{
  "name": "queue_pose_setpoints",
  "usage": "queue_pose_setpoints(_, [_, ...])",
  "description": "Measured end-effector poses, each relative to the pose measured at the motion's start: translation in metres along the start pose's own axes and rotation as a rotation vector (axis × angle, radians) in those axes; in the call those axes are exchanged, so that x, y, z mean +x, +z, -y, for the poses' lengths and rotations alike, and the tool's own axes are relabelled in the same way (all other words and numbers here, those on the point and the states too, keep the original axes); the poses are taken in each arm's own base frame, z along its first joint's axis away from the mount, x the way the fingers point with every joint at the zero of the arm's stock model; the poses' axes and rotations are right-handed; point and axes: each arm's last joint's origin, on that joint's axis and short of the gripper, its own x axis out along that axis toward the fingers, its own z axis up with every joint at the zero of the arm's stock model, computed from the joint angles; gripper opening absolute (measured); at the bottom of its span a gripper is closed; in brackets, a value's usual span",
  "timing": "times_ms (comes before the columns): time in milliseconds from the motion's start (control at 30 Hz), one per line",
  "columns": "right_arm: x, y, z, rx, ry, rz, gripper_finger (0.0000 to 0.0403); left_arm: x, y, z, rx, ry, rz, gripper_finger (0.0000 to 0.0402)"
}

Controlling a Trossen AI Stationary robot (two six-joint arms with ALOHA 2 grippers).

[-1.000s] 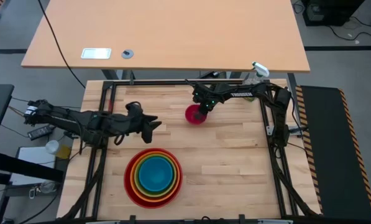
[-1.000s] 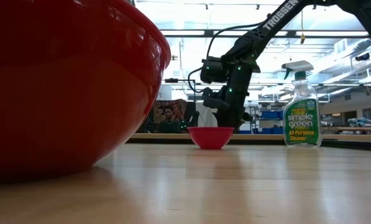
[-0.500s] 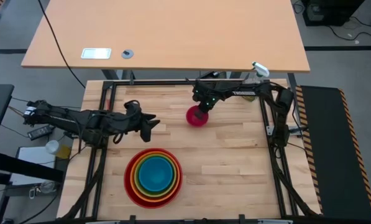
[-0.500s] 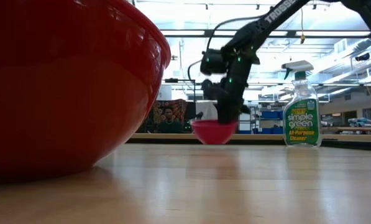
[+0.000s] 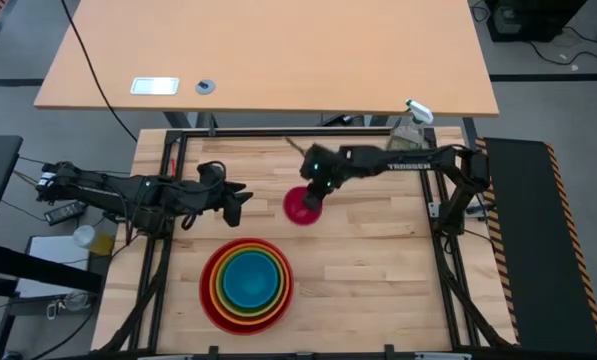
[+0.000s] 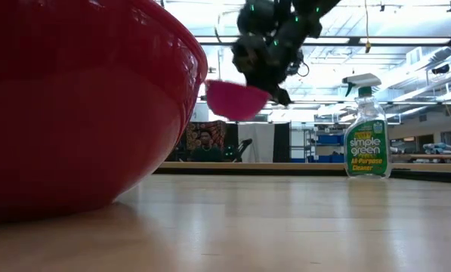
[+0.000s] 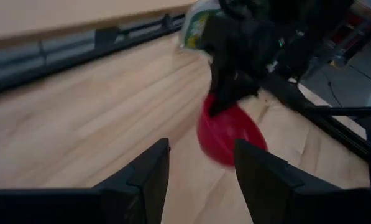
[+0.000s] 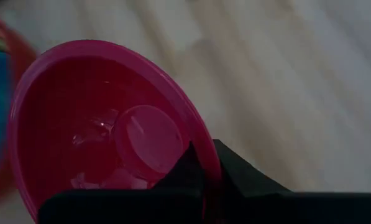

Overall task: Nest bowls inside each other
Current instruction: Stack the pink bowl on top of the blue bowl

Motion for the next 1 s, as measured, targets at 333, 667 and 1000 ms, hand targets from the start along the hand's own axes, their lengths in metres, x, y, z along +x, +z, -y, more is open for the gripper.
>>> queue_pose_setpoints(333, [0.002,-0.012,-0.091,0.134,0.091,0.318,0.0021,-0.021,0.000,0.018,0.325,-0.226,0.044,0.0181])
queue_pose_setpoints(667, [-0.003,-0.026,-0.128,0.272,0.090,0.513,0.0022,-0.062,0.015,-0.003,0.366,-0.365,0.110,0.0181])
queue_pose_setpoints(1000, [-0.007,-0.042,-0.155,0.304,0.120,0.594,0.0022,-0.075,0.017,-0.010,0.352,-0.505,0.081,0.0181])
